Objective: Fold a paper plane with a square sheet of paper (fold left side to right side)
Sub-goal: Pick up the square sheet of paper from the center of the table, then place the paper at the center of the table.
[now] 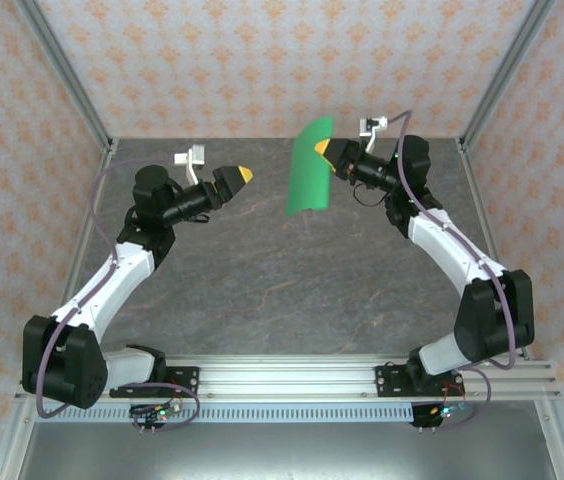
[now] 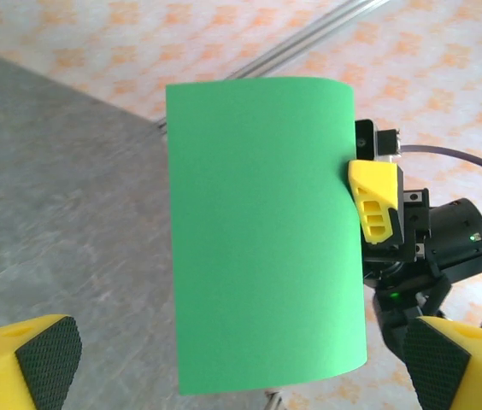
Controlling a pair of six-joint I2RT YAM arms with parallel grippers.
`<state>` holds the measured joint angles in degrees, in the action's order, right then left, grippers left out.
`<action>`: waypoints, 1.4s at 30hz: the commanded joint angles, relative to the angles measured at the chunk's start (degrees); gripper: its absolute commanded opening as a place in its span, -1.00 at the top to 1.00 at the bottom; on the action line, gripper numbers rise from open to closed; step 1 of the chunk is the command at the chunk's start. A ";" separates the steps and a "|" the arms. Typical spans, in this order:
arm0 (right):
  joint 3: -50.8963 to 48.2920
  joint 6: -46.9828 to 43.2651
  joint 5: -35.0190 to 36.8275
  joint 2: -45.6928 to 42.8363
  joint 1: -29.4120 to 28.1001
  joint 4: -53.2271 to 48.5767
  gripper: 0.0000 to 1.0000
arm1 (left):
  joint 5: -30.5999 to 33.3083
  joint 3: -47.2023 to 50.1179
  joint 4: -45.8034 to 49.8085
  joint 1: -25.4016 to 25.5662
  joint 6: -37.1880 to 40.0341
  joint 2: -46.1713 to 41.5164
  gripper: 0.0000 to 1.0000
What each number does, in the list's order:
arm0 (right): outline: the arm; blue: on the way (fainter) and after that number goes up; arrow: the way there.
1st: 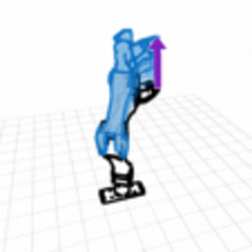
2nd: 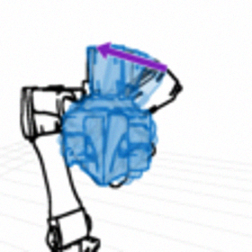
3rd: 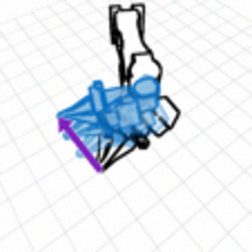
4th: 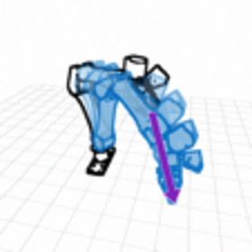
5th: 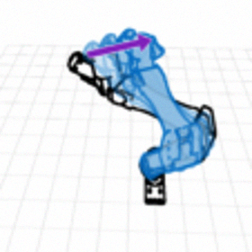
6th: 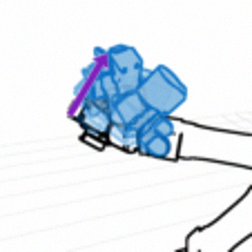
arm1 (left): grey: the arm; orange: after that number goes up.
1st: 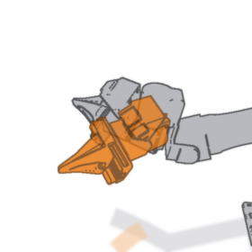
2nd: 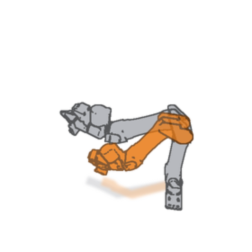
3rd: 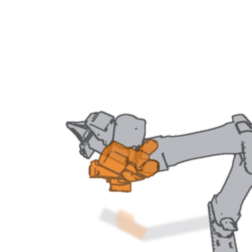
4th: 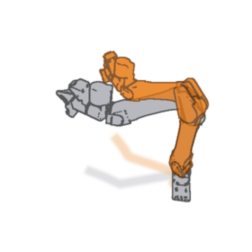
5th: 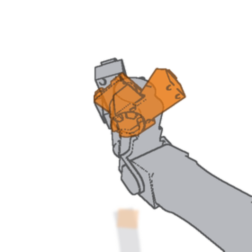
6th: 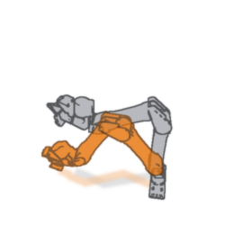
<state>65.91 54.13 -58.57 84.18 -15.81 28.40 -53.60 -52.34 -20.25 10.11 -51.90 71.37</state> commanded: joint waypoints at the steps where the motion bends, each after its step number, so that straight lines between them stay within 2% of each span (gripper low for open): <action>1: 4.74 3.02 -3.10 -2.26 -2.86 4.82 0.52 | -3.81 -3.82 -6.70 0.17 -2.94 -0.55 -0.99; 9: 12.60 -0.07 -5.12 -3.31 -9.32 1.69 0.53 | -5.28 -8.13 -6.82 2.16 -2.78 -1.11 -0.99; 15: 13.30 -1.40 -4.69 -3.91 -10.40 0.13 0.53 | -4.94 -8.95 -5.90 4.09 -1.36 -2.75 -0.93; 18: 13.45 -5.71 -3.60 -4.37 -10.42 -5.52 0.53 | -4.38 -8.86 -5.84 4.22 -1.23 -3.91 -0.65; 23: 13.20 -12.25 -1.45 -5.49 -10.14 -13.72 0.52 | -2.76 -8.53 -2.67 4.45 0.42 -5.85 0.31; 26: 13.27 -15.05 0.13 -6.01 -9.37 -17.79 0.50 | -1.67 -7.90 1.16 4.55 2.66 -6.55 0.63; 29: 13.62 -20.82 3.93 -6.61 -8.25 -26.60 0.43 | -0.50 -7.20 6.29 4.51 5.91 -6.45 0.79; 35: 15.49 -35.36 19.58 -6.52 -7.14 -49.13 -0.15 | 2.91 -4.39 15.16 4.62 12.39 -2.40 0.93; 38: 15.22 -39.30 27.38 -5.62 -7.11 -55.20 -0.31 | 2.59 -3.43 15.15 4.66 12.83 3.14 0.95; 42: 12.12 -39.99 29.87 -3.57 -7.11 -55.37 -0.37 | 3.45 -5.21 19.53 5.36 17.29 12.70 0.96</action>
<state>79.24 18.31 -34.68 79.26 -23.07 -22.55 -51.46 -57.12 -6.15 14.68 -39.33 79.94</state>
